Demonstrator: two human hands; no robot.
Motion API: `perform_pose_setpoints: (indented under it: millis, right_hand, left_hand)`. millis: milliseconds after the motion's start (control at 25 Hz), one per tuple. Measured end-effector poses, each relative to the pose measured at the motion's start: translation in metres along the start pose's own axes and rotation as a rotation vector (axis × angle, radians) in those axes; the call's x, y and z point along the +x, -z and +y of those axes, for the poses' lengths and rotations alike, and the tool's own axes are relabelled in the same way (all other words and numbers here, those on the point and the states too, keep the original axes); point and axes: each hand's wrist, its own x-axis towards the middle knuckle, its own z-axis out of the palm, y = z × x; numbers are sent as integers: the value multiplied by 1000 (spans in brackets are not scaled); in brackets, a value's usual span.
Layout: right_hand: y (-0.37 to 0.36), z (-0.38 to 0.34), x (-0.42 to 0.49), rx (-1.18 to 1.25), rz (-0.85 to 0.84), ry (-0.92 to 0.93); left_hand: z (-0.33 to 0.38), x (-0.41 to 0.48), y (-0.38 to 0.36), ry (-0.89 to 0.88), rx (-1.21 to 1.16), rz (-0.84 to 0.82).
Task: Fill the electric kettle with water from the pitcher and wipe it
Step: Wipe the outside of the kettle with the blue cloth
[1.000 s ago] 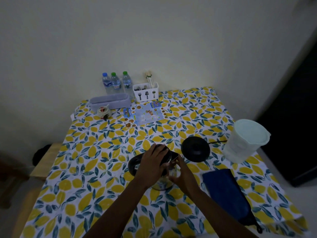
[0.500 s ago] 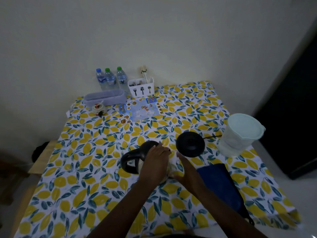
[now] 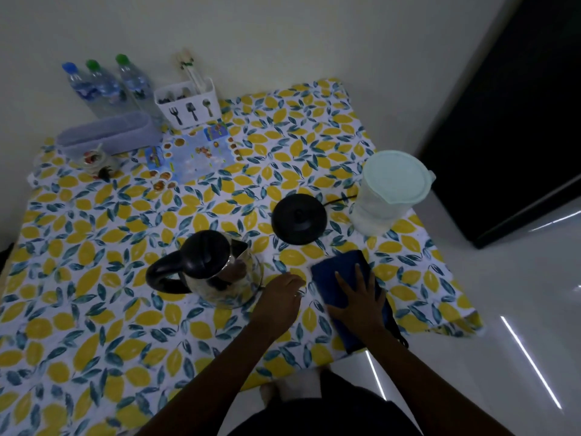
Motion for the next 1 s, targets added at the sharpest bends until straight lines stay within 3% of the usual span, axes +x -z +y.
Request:
perform_pose_setpoints:
  millis: [280, 440, 640, 800, 920, 1000]
  right_hand:
    - [4, 8, 13, 18, 146, 38]
    - [18, -12, 16, 315, 146, 81]
    - [53, -76, 22, 700, 180, 265]
    - [97, -141, 36, 855, 99, 405]
    - [122, -188, 48, 829, 0, 487]
    - [130, -216, 55, 786, -176, 505]
  left_hand:
    - [4, -2, -1, 32, -45, 13]
    - [3, -4, 24, 45, -18, 168]
    - [0, -16, 74, 15, 22, 401]
    - [-31, -30, 119, 83, 98, 582]
    - [-59, -40, 137, 245, 105, 556]
    - [-67, -44, 137, 331, 58, 494]
